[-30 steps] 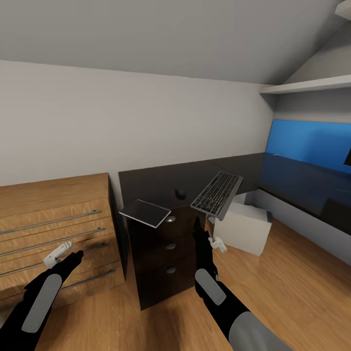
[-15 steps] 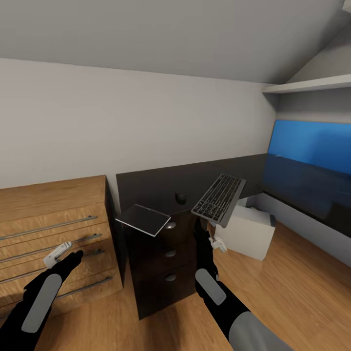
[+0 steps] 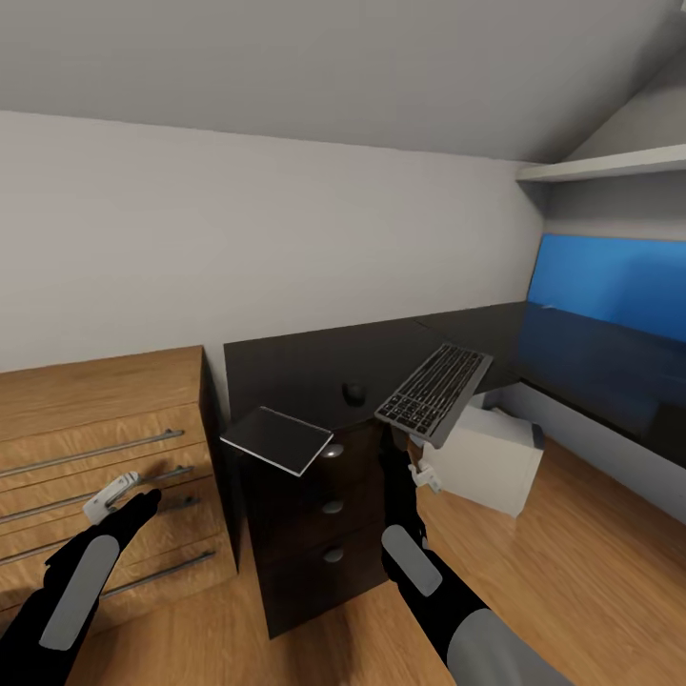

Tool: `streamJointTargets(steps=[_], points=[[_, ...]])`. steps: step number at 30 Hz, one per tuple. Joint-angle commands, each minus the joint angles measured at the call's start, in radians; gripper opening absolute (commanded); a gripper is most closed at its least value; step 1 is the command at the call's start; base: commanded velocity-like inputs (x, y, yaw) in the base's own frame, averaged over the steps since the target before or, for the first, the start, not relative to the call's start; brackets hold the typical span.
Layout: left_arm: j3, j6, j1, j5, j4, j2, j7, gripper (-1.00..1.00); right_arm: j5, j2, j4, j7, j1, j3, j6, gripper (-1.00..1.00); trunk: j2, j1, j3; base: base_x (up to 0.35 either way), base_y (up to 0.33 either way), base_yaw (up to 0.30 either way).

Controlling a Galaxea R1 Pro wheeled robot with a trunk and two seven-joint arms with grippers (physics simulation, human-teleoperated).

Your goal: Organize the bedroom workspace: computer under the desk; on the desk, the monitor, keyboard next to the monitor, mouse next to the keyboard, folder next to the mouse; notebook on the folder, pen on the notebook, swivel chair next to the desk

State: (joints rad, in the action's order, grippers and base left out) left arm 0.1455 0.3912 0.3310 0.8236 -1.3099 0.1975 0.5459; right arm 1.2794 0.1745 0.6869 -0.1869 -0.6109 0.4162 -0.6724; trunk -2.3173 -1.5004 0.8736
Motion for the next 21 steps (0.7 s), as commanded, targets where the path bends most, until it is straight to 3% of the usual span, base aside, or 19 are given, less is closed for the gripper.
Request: streamJointTargets(steps=[1, 21], points=[[0.000, 0.003, 0.000, 0.008, -0.002, 0.000, 0.006, 1.00, 0.011, 0.000, -0.001, -0.006, -0.001, 0.004, -0.006, 1.00, 0.000, 0.000, 0.001, 0.006, 0.000, 0.000], [0.004, 0.005, 0.000, 0.009, -0.002, 0.002, 0.006, 1.00, 0.011, 0.000, 0.001, -0.008, -0.001, 0.004, -0.010, 1.00, 0.000, 0.000, 0.001, 0.000, 0.000, 0.000]])
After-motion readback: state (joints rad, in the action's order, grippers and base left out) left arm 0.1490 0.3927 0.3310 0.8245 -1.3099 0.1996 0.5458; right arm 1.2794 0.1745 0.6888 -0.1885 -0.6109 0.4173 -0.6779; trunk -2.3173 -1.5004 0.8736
